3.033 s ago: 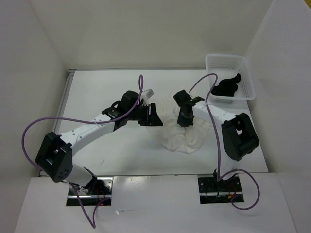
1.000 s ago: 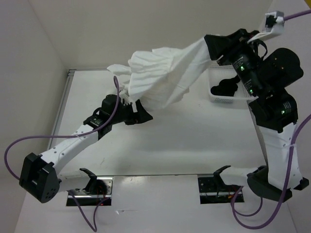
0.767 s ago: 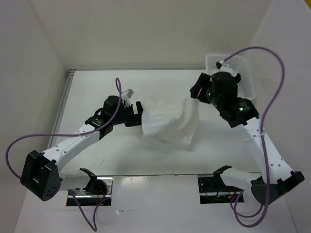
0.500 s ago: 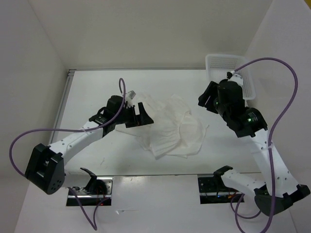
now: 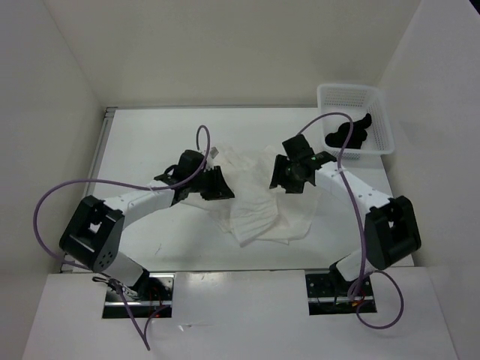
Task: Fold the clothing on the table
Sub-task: Flatten the skirt out
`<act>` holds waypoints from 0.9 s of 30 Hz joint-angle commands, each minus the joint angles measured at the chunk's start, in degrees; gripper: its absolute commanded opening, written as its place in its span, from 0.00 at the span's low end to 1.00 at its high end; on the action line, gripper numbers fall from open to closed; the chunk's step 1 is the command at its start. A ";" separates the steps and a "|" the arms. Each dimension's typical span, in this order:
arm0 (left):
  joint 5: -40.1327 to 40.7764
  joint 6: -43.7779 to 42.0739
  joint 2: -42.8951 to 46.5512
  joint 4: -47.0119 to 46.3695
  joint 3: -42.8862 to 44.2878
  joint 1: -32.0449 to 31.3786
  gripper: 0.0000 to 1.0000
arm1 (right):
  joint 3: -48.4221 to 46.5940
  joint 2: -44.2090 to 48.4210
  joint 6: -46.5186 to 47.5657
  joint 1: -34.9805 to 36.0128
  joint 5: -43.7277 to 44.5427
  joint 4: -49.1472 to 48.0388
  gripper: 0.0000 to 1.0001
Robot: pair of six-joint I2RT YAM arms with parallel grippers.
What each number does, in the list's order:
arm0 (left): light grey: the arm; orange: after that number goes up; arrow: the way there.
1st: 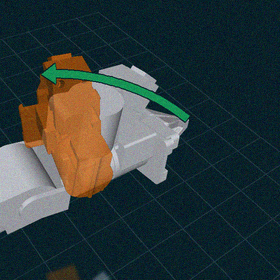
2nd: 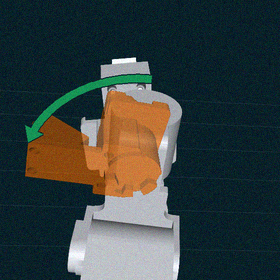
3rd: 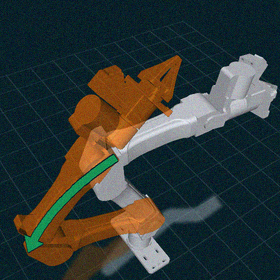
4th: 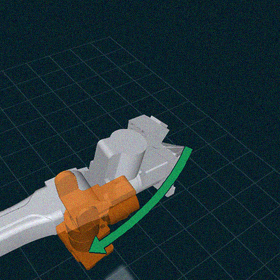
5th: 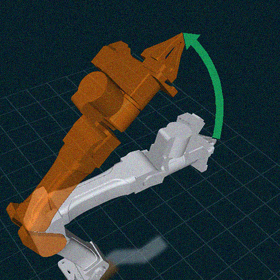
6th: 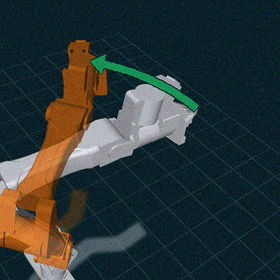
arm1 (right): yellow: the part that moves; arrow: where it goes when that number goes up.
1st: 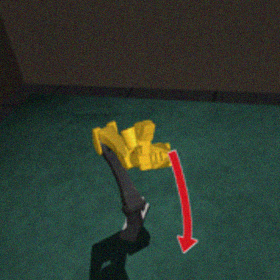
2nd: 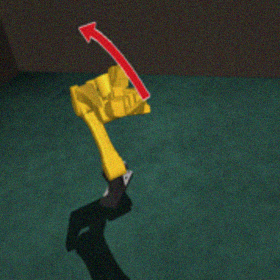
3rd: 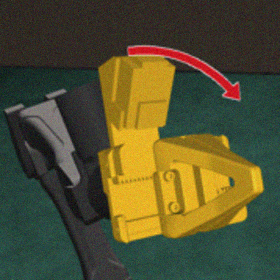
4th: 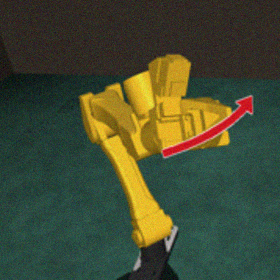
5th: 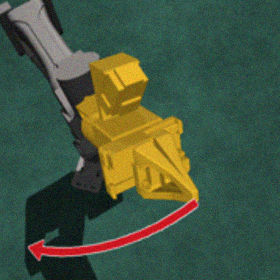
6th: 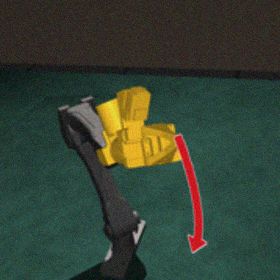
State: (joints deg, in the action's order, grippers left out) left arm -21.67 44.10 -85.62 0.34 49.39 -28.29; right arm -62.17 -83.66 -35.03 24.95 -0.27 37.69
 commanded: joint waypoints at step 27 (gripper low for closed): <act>4.88 -0.85 7.05 0.28 1.42 0.78 0.00 | -19.31 7.81 3.91 -6.23 32.18 22.86 0.00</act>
State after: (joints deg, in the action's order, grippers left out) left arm -18.57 43.77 -79.77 0.84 49.19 -27.81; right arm -83.26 -74.32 -31.88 19.14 23.75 49.58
